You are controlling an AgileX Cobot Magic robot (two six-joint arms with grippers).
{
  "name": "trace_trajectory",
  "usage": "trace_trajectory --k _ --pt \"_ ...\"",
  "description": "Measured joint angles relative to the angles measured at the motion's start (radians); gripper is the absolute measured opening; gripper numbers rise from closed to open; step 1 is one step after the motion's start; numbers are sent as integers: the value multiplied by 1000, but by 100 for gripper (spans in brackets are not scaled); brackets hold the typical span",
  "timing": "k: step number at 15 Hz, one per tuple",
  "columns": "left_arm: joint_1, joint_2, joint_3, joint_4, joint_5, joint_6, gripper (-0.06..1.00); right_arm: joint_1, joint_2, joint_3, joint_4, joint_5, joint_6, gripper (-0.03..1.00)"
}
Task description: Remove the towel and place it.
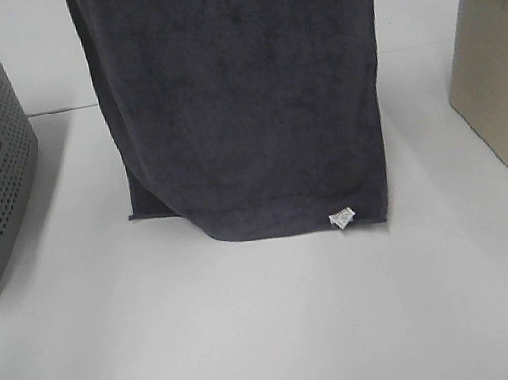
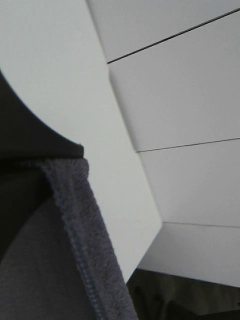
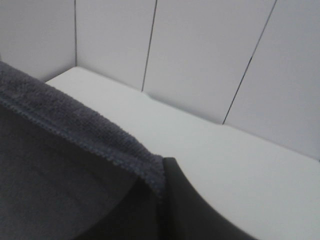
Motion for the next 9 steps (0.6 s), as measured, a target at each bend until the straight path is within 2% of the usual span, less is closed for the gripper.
trace_trajectory --k 2,3,4,5,6,7,8,9 --pt "0 64 0 48 -230 2 0 -1 56 0 -24 -205 0 1" --pt "1 83 0 58 -292 2 0 -1 73 0 -31 -271 0 1" --pt "3 117 0 80 -406 4 0 -1 107 -8 -31 -395 0 1" --pt "3 151 0 119 -538 4 0 -4 147 -48 -31 -476 0 1" --pt "3 184 0 158 -653 4 0 -10 195 -105 -22 -517 0 1" --pt "4 205 0 191 -713 5 0 -19 233 -162 -9 -523 0 1" --pt "4 230 0 253 -717 8 0 -49 276 -192 46 -453 0 1" --pt "3 236 0 262 -691 8 0 -57 283 -192 60 -411 0 1"
